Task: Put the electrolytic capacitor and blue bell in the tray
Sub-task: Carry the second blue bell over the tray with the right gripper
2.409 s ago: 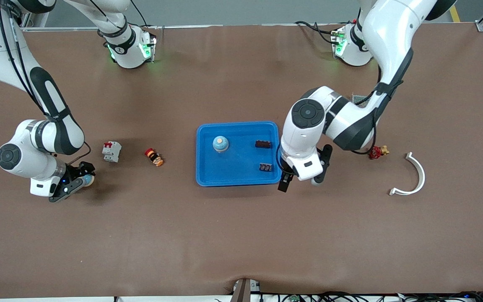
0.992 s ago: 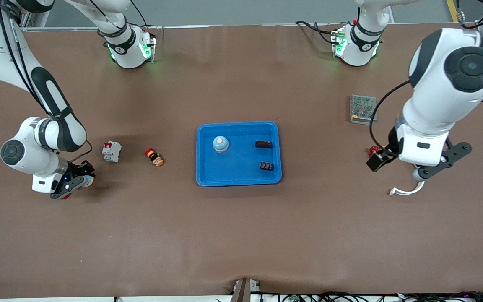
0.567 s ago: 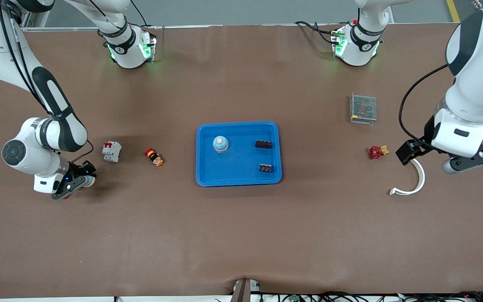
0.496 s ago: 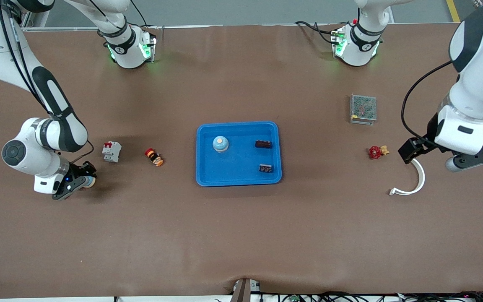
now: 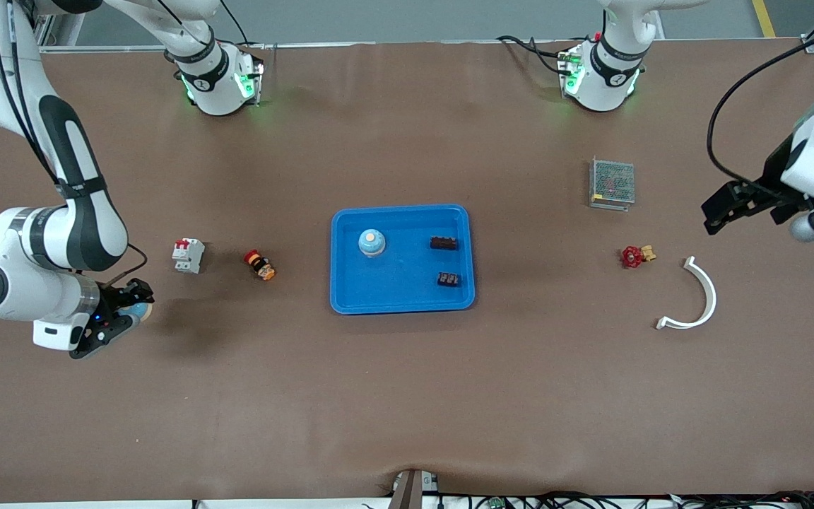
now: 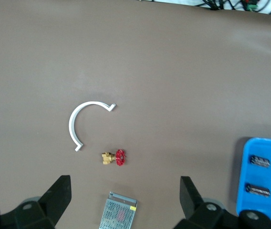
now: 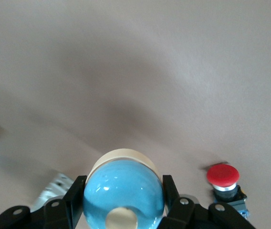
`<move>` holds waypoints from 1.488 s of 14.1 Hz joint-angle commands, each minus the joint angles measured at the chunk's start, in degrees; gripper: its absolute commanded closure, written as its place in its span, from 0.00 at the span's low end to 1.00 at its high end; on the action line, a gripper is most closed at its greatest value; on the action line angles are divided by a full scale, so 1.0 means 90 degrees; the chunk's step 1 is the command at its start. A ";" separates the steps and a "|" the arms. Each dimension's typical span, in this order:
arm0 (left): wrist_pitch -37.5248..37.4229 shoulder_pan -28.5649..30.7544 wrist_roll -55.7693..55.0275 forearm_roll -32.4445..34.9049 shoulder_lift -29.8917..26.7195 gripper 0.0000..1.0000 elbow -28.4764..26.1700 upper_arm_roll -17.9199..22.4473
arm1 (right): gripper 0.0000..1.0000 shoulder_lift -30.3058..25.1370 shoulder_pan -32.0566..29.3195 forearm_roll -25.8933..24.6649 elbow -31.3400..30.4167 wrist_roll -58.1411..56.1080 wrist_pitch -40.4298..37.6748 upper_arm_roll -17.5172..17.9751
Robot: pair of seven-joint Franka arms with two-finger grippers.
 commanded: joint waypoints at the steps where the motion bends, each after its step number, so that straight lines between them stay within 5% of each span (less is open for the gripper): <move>1: -0.0288 -0.0382 0.0502 -0.0243 -0.0345 0.00 -0.0193 0.0558 | 0.56 0.0031 0.0352 -0.0005 0.0347 0.0798 -0.0288 -0.0015; 9: -0.0601 -0.0539 0.1207 -0.0233 -0.0756 0.00 -0.0466 0.0931 | 0.56 0.0089 0.1915 0.0365 0.0572 0.4274 -0.0220 -0.0025; 21: -0.0582 -0.0481 0.1216 -0.0243 -0.0658 0.00 -0.0437 0.0901 | 0.56 0.0704 0.3526 0.0376 0.1041 0.7439 0.0170 -0.0035</move>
